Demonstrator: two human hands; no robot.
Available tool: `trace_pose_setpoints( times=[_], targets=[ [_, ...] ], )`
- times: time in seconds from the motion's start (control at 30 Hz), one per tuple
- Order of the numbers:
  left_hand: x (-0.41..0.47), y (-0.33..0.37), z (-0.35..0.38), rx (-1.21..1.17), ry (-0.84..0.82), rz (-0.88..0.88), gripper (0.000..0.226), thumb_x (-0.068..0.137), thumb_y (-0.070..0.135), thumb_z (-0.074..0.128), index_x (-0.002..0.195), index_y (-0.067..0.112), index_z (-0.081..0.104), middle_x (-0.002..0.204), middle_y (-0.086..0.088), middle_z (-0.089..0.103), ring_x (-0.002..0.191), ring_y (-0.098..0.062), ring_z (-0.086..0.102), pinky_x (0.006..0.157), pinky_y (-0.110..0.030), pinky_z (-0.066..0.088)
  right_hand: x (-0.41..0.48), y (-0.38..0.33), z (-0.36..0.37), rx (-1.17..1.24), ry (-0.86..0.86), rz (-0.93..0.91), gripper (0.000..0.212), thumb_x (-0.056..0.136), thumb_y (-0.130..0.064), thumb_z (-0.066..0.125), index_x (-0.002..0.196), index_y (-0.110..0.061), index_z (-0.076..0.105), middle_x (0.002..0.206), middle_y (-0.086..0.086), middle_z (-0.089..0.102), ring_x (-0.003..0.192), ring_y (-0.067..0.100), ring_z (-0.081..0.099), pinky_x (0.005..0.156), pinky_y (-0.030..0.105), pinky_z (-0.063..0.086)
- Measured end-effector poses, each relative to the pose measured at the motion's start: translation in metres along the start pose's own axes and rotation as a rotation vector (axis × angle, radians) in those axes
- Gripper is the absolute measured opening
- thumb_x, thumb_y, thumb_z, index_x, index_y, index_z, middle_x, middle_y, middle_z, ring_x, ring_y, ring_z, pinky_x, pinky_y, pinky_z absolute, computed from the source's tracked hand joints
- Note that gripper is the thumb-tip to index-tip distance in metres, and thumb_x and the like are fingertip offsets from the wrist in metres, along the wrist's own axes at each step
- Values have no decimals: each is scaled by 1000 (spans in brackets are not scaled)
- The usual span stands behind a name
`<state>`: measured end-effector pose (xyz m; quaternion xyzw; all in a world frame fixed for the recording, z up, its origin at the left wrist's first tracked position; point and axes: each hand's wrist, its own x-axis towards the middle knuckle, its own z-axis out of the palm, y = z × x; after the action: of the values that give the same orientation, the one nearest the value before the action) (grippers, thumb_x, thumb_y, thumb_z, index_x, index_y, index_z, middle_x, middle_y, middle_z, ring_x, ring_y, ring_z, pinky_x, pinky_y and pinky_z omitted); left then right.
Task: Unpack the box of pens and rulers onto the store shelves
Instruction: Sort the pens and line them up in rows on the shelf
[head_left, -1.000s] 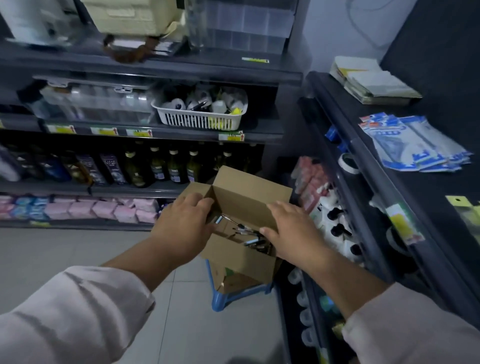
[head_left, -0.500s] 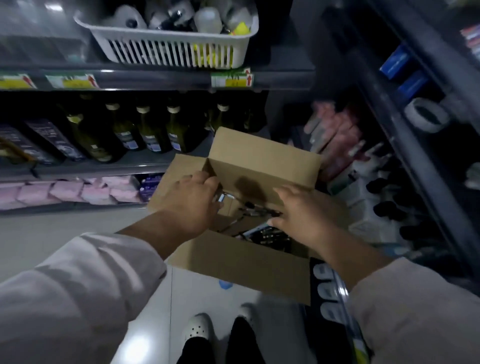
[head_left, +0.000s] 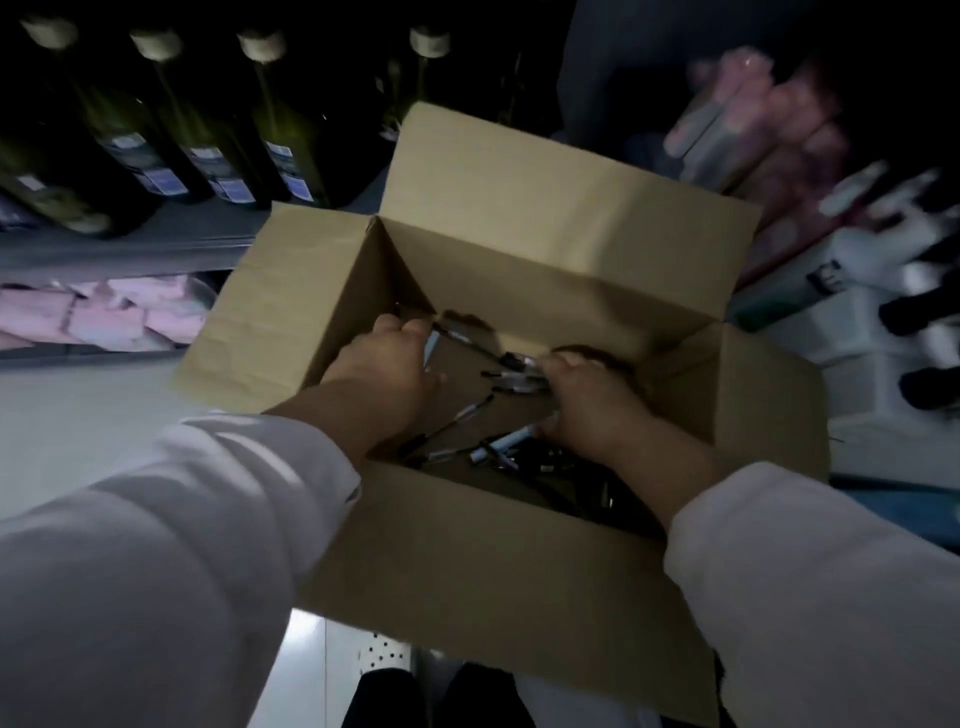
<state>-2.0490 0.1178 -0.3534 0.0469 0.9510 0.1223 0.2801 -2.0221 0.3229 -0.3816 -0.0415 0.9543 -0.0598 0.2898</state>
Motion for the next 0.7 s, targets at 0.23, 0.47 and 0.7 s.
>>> trace_pose_setpoints(
  times=[0.23,0.47,0.7],
  targets=[
    [56,-6,42,-14,-95,-234,52,93,29,57,135,5,39,134,-17,46,117,-33,52,89,-38,46,47,3,38,60,101,-35,66,82,-31,69,138,-19,38,142,5,40,127,27,40,101,34,38],
    [81,0,50,134,-136,-187,60,86,29,67,136,8,41,133,-17,46,116,-28,52,87,-34,47,66,6,49,43,164,-44,66,80,-31,70,137,-18,39,138,7,39,123,29,38,103,39,38],
    [90,0,51,142,-172,-56,42,92,14,57,132,9,46,128,-15,55,114,-27,55,83,-31,45,75,6,46,101,88,-92,33,91,-19,54,123,-12,49,128,13,52,117,30,47,93,34,39]
  ],
)
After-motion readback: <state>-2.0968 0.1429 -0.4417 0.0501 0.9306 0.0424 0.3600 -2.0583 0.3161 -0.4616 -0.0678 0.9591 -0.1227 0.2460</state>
